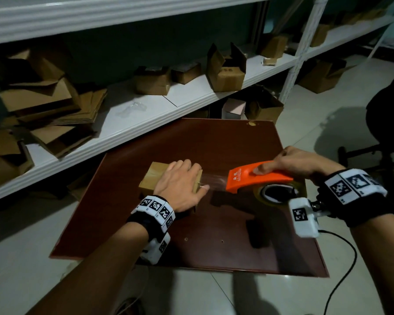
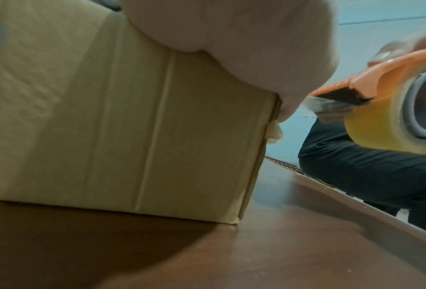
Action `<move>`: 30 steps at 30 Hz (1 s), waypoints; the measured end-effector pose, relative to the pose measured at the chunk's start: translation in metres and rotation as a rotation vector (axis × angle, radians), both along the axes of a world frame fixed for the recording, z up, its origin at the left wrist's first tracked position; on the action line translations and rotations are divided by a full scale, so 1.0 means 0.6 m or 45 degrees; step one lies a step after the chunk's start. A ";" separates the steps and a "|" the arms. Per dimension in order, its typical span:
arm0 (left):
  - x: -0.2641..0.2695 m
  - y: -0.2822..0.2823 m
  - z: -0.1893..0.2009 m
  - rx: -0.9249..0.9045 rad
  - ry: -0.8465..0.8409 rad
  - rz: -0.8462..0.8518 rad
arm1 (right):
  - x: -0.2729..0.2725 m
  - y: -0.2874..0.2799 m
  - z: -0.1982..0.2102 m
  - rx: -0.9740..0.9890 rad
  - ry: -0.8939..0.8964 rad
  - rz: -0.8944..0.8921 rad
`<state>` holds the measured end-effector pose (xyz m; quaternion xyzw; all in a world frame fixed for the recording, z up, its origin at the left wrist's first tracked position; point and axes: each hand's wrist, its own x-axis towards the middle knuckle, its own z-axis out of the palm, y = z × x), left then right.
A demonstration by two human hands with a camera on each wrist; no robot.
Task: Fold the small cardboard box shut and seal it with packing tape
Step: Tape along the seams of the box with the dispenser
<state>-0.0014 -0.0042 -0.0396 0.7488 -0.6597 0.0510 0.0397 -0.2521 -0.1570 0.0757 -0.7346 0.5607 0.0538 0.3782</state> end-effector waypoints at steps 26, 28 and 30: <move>-0.001 0.005 0.001 -0.003 -0.017 0.000 | 0.087 0.022 -0.051 0.185 0.136 0.010; -0.001 0.007 0.000 -0.005 -0.007 -0.003 | 0.086 0.019 -0.056 0.194 0.134 0.007; -0.002 0.007 0.001 -0.002 -0.004 -0.004 | 0.088 0.017 -0.059 0.204 0.118 0.013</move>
